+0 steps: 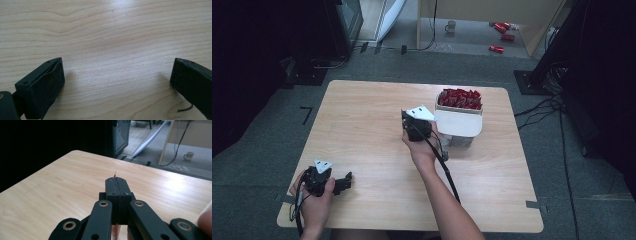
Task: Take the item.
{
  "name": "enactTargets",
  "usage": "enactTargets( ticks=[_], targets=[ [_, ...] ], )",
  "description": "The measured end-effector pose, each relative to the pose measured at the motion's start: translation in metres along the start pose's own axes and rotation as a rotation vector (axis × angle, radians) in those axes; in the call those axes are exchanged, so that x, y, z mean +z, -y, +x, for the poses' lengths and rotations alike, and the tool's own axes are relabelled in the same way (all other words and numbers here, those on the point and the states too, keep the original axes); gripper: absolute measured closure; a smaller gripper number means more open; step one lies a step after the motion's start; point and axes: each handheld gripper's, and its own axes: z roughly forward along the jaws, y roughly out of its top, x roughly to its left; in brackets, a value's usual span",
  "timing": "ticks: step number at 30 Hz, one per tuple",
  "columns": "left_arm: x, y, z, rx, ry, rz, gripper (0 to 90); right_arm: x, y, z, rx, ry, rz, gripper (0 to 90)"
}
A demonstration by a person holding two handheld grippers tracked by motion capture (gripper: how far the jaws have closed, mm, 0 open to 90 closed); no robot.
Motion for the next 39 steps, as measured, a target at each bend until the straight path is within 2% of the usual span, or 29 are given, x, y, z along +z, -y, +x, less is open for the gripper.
enactTargets(
  ticks=[6,8,10,16,22,27,34,36,37,39],
  targets=[
    [0.000,0.000,0.000,0.000,0.000,0.000,0.0,-0.027,0.026,0.008,-0.015,-0.031,-0.010,90.0],
    [0.000,0.000,0.000,0.000,-0.001,0.000,0.0,-0.033,0.038,0.011,-0.047,-0.023,0.008,90.0],
    [0.000,0.000,0.000,-0.003,0.000,0.000,0.0,-0.037,0.053,0.012,-0.046,-0.024,0.033,90.0],
    [0.000,0.000,0.000,-0.002,0.000,0.001,0.0,-0.036,0.087,0.002,-0.011,-0.004,0.109,90.0],
    [0.000,0.000,0.000,-0.002,0.000,0.001,0.0,-0.031,0.101,-0.007,0.019,0.003,0.165,88.7],
    [0.000,0.000,0.000,-0.002,0.000,0.001,0.0,-0.031,0.101,-0.010,0.032,-0.032,0.180,72.3],
    [0.000,0.000,0.000,-0.002,0.000,0.001,0.0,-0.038,0.098,-0.011,0.028,-0.057,0.174,62.7],
    [0.000,0.000,0.000,-0.002,0.000,0.001,0.0,-0.043,0.095,-0.015,0.033,-0.070,0.170,51.6],
    [0.000,0.000,0.000,-0.002,0.000,0.001,0.0,-0.045,0.095,-0.017,0.039,-0.070,0.177,42.6],
    [0.000,0.000,0.000,-0.002,0.000,0.000,0.0,-0.048,0.094,-0.022,0.040,-0.068,0.190,34.1]
  ],
)
